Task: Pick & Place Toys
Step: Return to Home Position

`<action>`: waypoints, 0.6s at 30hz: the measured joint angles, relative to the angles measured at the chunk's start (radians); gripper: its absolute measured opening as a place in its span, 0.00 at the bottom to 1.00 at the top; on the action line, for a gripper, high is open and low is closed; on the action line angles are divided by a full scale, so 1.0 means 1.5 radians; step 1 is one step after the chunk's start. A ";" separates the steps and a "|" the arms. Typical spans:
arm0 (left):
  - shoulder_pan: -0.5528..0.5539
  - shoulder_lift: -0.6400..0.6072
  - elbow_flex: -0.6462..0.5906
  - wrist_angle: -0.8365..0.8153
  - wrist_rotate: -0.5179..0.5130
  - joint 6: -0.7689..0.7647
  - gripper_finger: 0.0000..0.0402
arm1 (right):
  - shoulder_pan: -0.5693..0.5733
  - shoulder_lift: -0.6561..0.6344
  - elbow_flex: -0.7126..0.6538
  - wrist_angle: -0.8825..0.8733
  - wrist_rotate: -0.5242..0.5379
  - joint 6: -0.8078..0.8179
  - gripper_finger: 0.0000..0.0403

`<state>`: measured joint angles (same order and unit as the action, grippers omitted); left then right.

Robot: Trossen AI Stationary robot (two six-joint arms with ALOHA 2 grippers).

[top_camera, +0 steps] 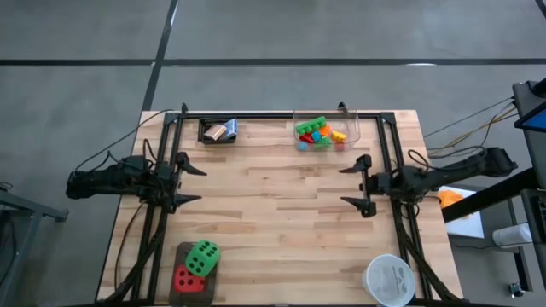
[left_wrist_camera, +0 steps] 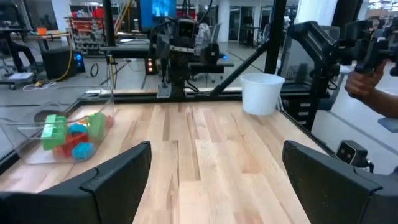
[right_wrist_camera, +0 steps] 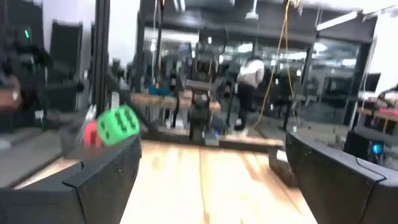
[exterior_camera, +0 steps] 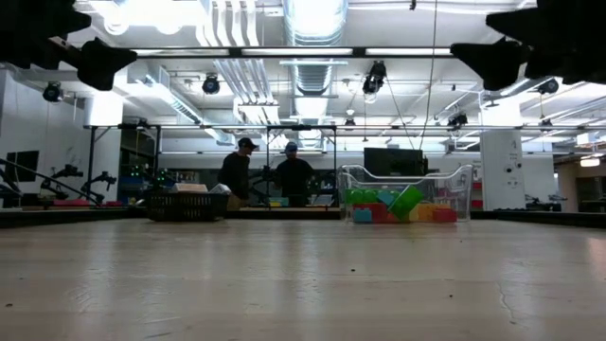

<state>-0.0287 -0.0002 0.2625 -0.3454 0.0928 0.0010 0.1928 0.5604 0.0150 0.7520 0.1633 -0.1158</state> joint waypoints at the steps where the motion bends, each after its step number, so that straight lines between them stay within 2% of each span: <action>1: 0.000 0.000 0.001 -0.001 -0.002 0.000 0.90 | 0.000 -0.017 0.001 -0.032 0.000 -0.001 0.97; 13: 0.017 0.000 0.004 -0.019 -0.012 -0.004 0.90 | 0.008 -0.253 -0.005 -0.312 -0.004 0.000 0.97; 18: 0.019 0.000 -0.057 0.120 -0.016 -0.040 0.90 | 0.009 -0.364 -0.005 -0.399 -0.004 0.003 0.97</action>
<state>-0.0002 -0.0002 0.1767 -0.1650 0.0687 -0.0586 0.2069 0.0141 0.0074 0.1532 0.1566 -0.1120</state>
